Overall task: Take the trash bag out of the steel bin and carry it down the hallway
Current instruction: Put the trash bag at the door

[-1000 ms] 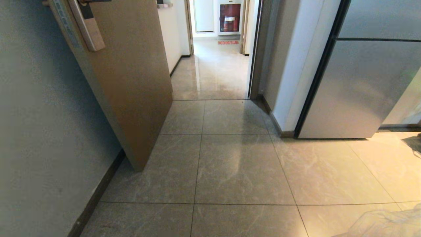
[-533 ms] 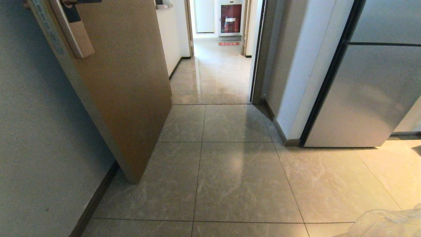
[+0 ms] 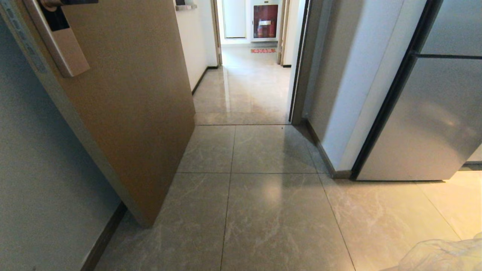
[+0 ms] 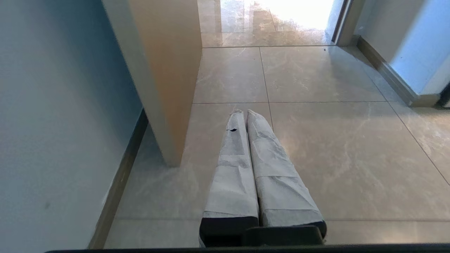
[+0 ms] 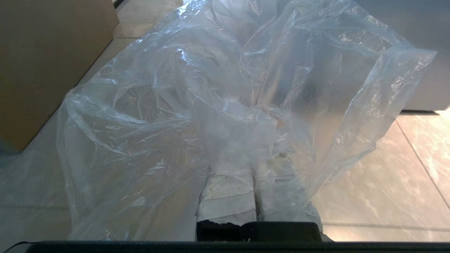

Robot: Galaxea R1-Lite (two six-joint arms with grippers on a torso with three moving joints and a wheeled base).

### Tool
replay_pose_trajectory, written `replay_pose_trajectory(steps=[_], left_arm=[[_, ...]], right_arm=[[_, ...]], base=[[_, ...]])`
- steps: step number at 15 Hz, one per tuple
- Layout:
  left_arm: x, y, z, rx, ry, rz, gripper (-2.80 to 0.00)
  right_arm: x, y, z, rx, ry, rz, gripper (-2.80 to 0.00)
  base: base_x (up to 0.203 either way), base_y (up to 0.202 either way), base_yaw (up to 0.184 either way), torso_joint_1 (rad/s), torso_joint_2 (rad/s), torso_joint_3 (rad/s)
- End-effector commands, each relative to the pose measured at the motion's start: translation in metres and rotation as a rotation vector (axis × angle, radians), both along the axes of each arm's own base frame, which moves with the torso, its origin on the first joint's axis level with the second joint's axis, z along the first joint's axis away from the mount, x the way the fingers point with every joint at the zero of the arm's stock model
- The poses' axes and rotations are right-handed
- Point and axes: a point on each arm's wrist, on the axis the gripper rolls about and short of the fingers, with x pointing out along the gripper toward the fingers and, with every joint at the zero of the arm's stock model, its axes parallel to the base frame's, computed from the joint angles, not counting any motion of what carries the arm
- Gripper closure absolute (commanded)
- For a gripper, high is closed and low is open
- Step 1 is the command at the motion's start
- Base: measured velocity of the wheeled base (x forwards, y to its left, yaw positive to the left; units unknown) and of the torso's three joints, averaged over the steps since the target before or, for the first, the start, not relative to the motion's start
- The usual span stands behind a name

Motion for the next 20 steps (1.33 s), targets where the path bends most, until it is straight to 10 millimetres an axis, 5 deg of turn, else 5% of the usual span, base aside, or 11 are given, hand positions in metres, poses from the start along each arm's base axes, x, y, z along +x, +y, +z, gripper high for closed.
replay_pose_trajectory(steps=[1, 20], left_arm=[[-0.0001, 0.0, 0.0, 0.001, -0.002, 0.0, 0.0], [-0.0001, 0.0, 0.0001, -0.001, -0.003, 0.0, 0.0]], right_arm=[[0.0002, 0.0, -0.0004, 0.0, 0.003, 0.001, 0.0], [0.0002, 0.0, -0.0004, 0.0, 0.003, 0.001, 0.0]], base=[[0.194, 0.0, 0.004, -0.002, 0.0, -0.002], [0.193, 0.0, 0.001, 0.003, 0.0, 0.002]])
